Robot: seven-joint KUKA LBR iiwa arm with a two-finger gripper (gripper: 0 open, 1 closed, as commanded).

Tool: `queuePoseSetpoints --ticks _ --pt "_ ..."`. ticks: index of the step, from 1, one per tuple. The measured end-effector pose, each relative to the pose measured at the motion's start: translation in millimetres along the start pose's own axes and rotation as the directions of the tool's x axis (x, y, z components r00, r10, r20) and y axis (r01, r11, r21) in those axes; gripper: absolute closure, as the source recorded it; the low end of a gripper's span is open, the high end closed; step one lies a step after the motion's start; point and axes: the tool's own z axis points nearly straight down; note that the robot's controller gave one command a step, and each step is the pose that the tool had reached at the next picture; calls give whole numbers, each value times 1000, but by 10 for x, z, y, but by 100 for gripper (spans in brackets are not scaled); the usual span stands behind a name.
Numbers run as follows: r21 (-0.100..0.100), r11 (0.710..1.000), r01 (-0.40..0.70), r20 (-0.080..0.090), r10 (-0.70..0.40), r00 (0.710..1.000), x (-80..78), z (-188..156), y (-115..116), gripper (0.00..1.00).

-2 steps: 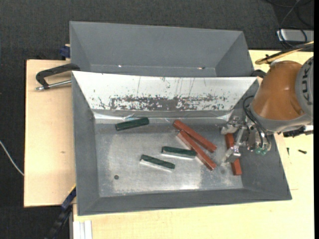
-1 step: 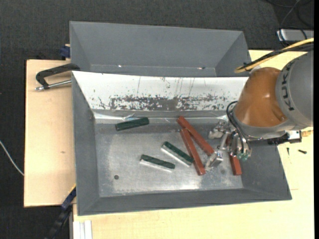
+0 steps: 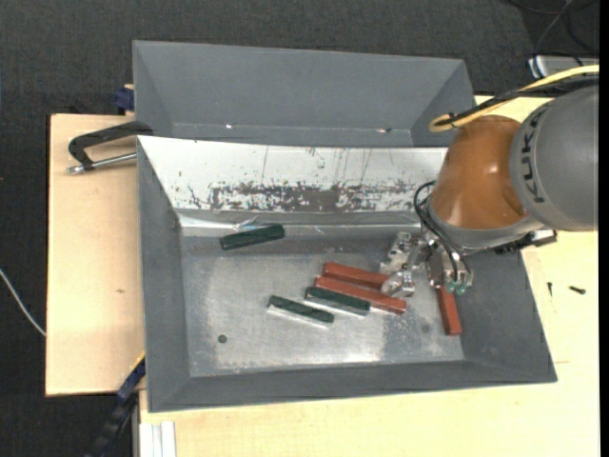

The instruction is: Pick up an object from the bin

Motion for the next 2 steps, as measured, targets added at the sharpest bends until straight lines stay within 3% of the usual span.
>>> queuePoseSetpoints --ticks 1,2 --pt "0 1000 0 1 0 1000 -2 0 0 100" --pt "1 1000 -9 14 9 1000 -167 -1947 -47 100"
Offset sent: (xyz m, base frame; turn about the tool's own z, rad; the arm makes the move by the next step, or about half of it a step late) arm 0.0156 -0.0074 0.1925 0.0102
